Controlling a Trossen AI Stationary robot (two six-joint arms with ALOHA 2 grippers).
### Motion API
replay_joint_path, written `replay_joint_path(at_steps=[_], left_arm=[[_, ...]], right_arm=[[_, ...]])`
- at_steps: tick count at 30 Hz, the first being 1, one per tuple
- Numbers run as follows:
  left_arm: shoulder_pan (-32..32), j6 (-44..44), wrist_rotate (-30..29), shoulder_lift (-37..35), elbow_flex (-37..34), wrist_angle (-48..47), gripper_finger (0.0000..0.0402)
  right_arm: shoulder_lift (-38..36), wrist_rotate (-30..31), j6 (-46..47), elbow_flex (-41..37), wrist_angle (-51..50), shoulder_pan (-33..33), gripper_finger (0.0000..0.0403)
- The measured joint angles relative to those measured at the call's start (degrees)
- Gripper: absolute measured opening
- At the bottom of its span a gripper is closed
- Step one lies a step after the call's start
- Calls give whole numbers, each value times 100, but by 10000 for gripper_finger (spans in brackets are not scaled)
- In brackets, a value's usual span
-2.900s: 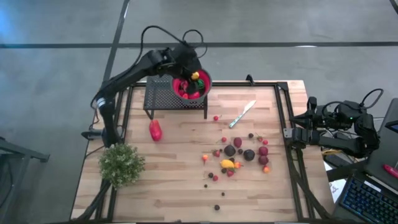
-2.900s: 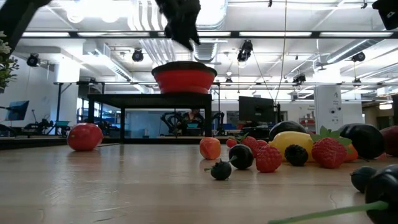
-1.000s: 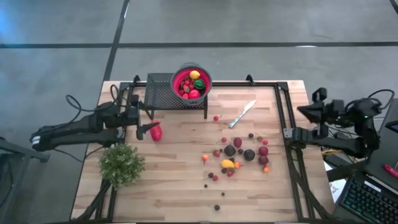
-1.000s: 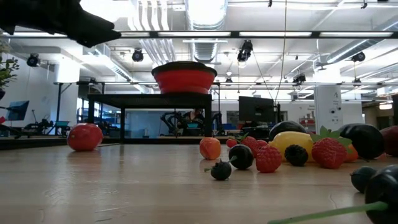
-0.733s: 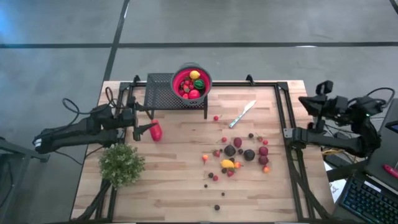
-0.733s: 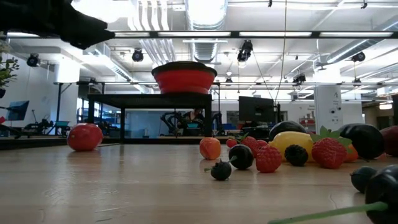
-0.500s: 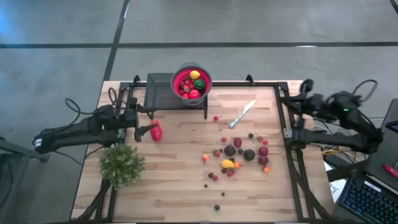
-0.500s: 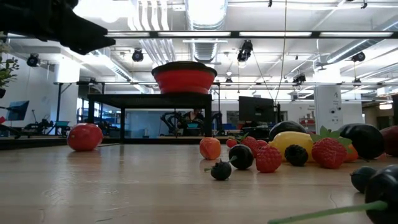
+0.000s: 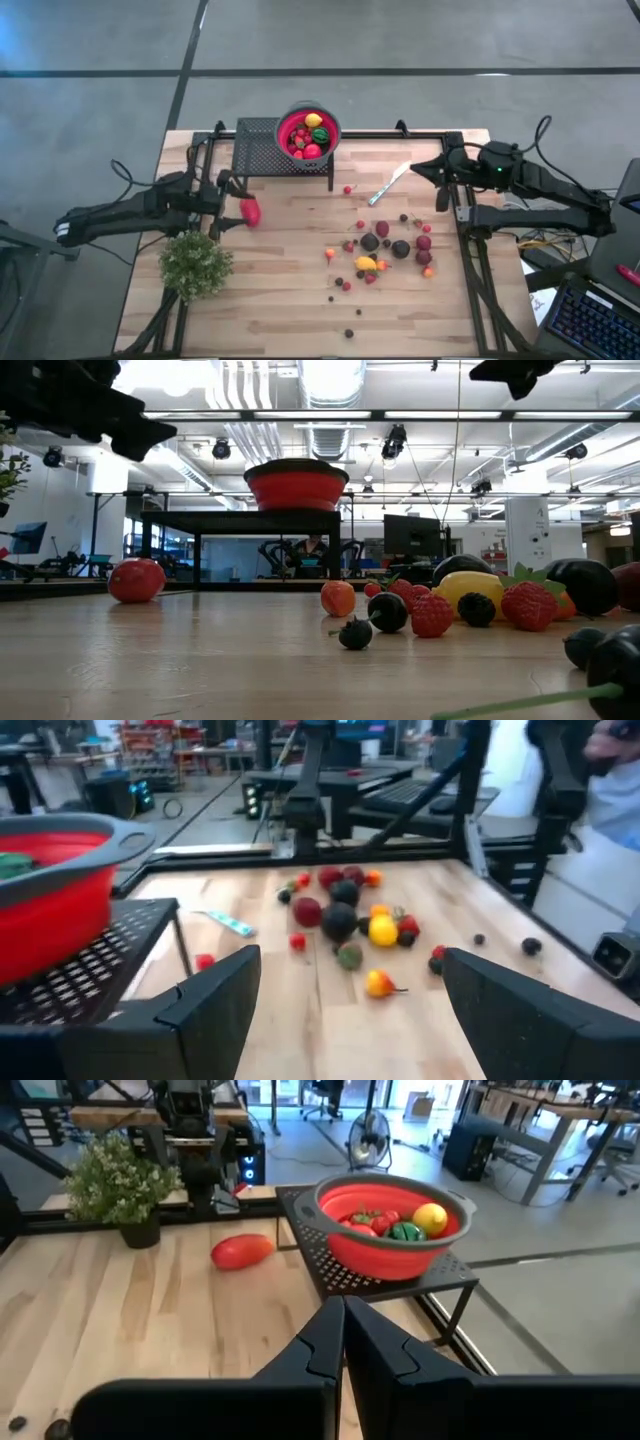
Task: Pick & Place Fruit
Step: Put the black cherry into the red gray strainer bowl on the shelf
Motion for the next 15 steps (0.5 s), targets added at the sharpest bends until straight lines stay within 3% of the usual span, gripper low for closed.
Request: replay_joint_path(at_steps=[15], left_arm=[[0,-152,-161,-1161,-721,401,317]], right_arm=[[469,-5,404,-136,59,0,8]])
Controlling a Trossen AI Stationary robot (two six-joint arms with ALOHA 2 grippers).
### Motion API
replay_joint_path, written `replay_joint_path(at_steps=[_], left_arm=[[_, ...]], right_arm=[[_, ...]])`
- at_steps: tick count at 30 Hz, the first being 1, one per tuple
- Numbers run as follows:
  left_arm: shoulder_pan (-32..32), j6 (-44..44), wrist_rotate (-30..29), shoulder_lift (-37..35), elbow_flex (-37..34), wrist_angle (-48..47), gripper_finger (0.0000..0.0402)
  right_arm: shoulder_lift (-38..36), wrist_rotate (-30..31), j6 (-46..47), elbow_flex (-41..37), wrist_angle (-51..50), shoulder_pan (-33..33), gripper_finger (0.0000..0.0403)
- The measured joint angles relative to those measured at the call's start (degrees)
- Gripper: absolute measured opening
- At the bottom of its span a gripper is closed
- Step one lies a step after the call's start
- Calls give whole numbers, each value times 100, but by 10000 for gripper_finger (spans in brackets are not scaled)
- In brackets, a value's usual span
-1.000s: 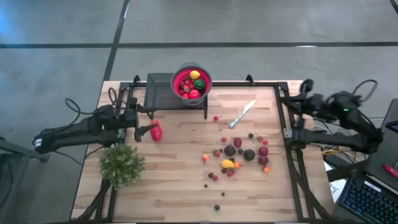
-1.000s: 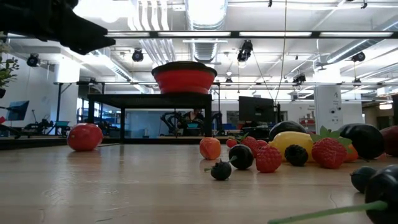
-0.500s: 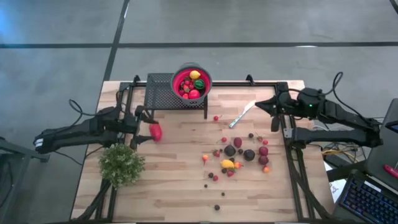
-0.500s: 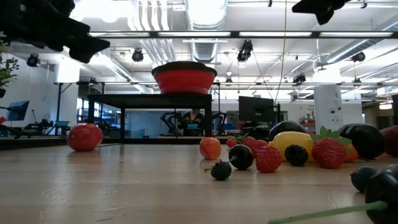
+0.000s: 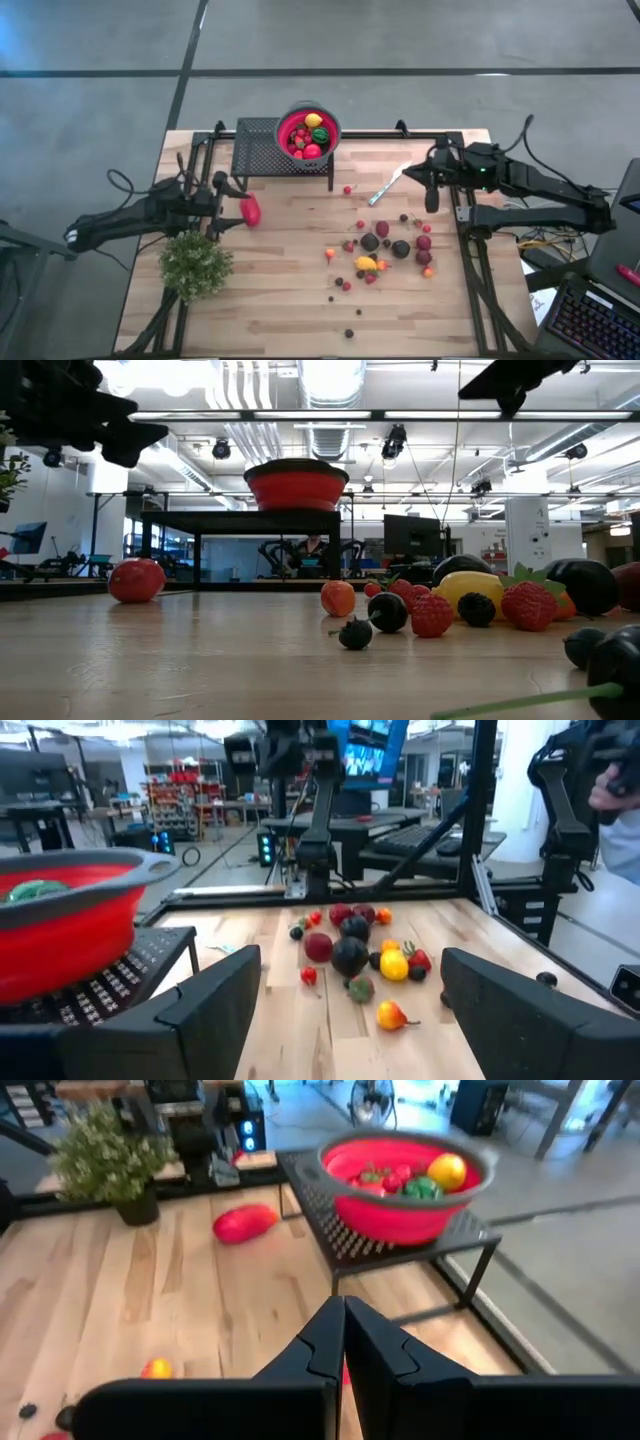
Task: Pick & Place Fruit
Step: Put the black cherry into the red gray strainer bowl on the shelf
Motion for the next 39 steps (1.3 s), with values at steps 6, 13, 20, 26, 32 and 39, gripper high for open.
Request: replay_joint_path(at_steps=[6,13,20,26,32,39], left_arm=[[0,0,2,-316,-205,-146,317],[0,2,-1,-389,-333,-329,317],[0,-70,-27,-380,-526,-265,317],[0,-72,-26,-350,-525,-285,317],[2,-74,-26,-346,-529,-302,317],[2,-76,-22,-346,-536,-322,317]], right_arm=[[203,-308,389,-51,-269,3,8],[430,-398,943,-111,-686,240,8],[786,98,1404,-118,-1152,555,8],[946,548,2162,-119,-1684,929,9],[1042,984,3027,-119,-2128,1334,9],[1267,1311,3681,-119,-2354,1797,38]])
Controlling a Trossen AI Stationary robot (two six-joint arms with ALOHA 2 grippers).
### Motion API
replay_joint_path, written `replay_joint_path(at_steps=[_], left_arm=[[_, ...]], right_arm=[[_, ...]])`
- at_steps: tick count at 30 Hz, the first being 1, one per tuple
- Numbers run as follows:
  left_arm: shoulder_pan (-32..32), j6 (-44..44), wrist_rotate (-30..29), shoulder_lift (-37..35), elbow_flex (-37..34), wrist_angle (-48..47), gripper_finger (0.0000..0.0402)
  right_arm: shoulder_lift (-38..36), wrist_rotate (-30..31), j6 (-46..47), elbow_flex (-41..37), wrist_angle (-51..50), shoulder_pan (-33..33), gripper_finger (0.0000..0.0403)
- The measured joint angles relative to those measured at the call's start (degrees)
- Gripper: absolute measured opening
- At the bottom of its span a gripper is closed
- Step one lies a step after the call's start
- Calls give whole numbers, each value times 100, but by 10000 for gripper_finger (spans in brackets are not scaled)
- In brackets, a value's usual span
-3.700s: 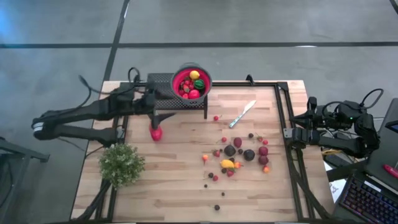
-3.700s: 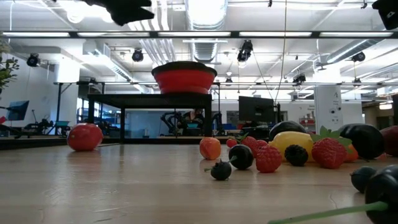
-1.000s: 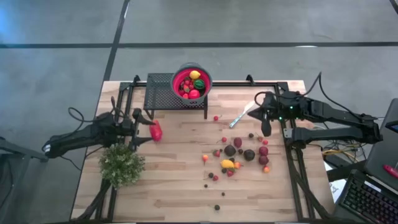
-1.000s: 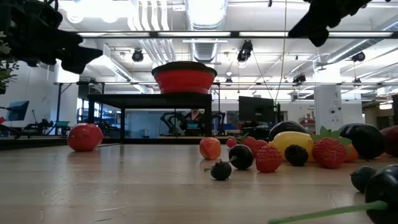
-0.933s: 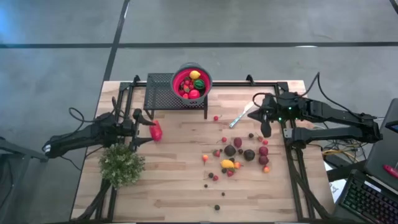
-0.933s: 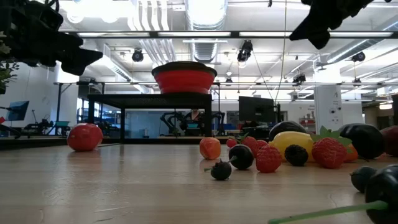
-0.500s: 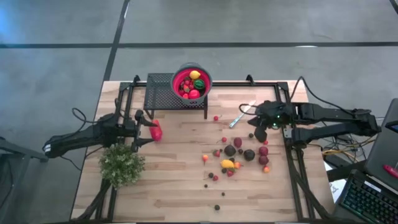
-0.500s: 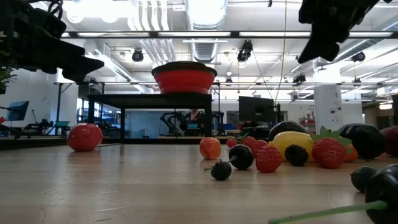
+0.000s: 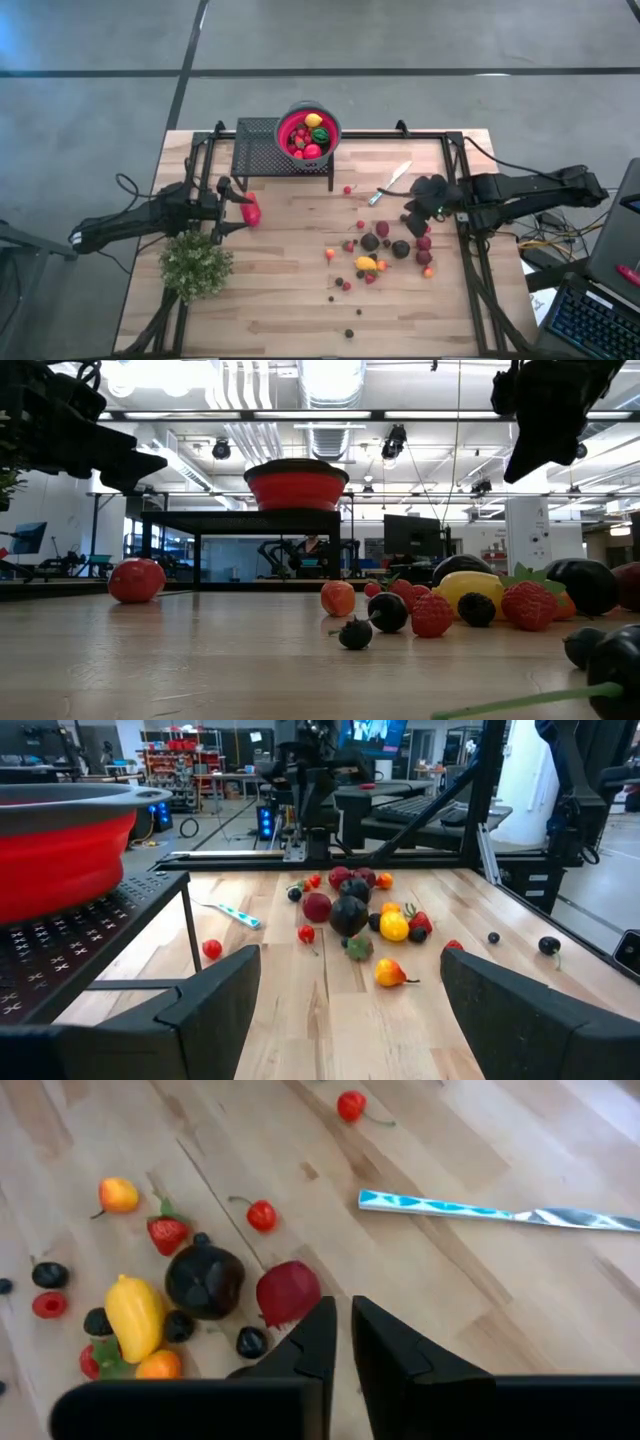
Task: Pick & Place Fruit
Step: Put the black cherry into the red gray strainer bowl on the shelf
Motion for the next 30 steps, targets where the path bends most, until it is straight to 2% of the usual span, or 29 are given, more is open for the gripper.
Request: replay_joint_path(at_steps=[7,13,18,24,30], left_arm=[[0,-4,2,0,-10,104,317],[0,-4,4,0,-17,151,317],[0,-4,7,0,-17,160,317],[0,-4,7,0,-17,163,317],[0,-4,7,0,-17,166,317]], right_arm=[[263,103,148,0,-75,156,96],[405,101,752,-59,-653,290,143],[387,101,1176,-383,-601,531,175],[396,100,1391,-1054,236,568,190],[396,253,1402,-1536,733,564,179]])
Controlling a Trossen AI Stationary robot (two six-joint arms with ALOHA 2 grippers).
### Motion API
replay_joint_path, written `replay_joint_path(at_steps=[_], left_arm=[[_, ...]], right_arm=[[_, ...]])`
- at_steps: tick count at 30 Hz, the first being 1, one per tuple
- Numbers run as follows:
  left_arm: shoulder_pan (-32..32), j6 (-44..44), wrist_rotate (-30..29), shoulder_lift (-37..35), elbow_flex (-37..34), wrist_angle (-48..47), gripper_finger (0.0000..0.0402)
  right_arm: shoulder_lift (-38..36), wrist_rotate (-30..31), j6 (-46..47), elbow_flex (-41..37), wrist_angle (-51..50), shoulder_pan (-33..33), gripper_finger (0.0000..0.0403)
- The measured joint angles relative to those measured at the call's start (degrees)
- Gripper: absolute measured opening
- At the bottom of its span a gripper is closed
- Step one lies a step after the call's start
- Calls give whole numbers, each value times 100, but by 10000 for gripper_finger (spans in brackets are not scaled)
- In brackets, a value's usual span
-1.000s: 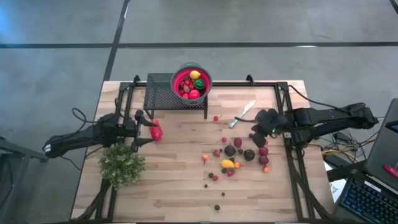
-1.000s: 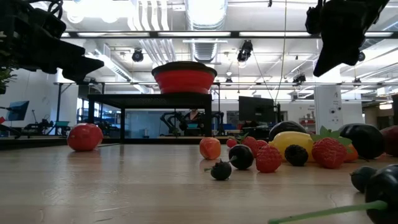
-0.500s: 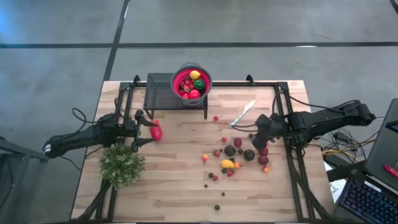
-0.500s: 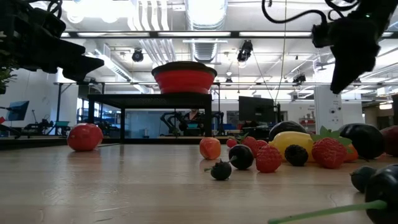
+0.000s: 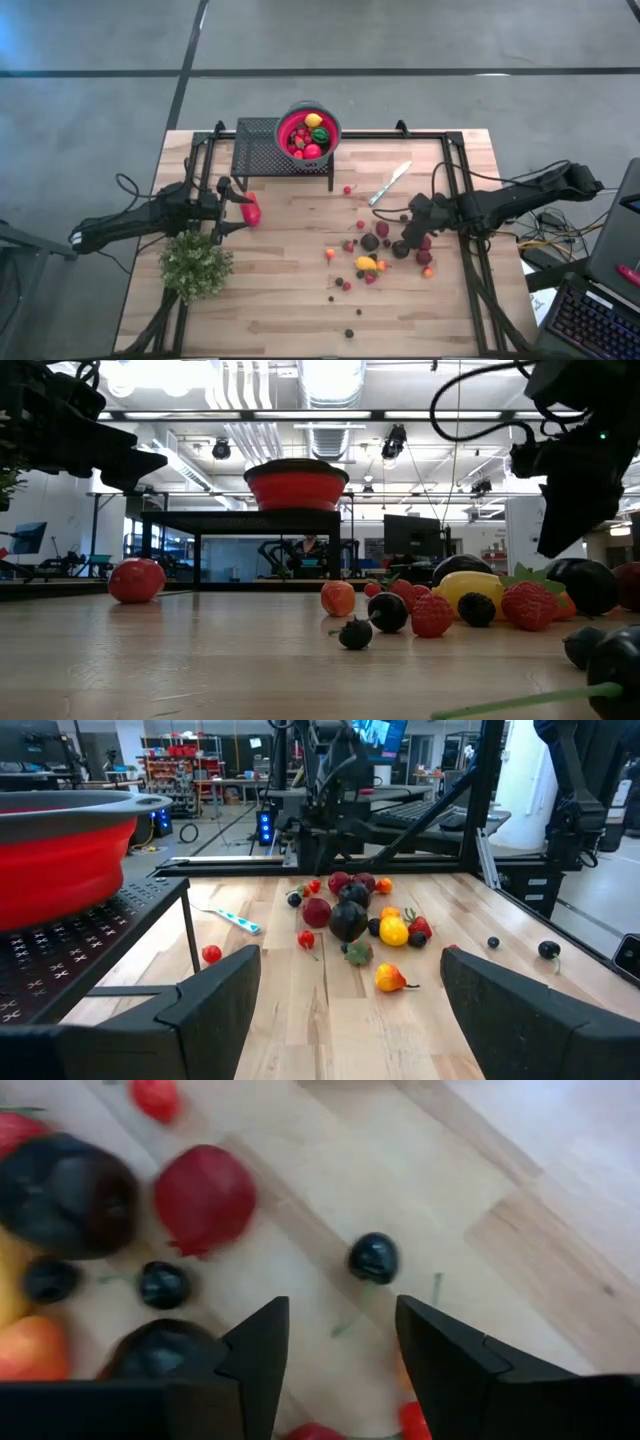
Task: Pick & Place Fruit
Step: Put the black cherry into the red gray strainer bowl on the shelf
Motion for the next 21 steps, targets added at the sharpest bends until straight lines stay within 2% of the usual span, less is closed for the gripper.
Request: replay_joint_path(at_steps=[5,14,21], left_arm=[[-1,0,0,0,0,0,316],[-1,0,0,0,0,2,317],[-2,0,0,0,0,2,317]], right_arm=[[0,131,28,-228,162,-13,171],[7,264,-94,-551,743,-13,180],[7,302,-83,-883,1102,-15,163]])
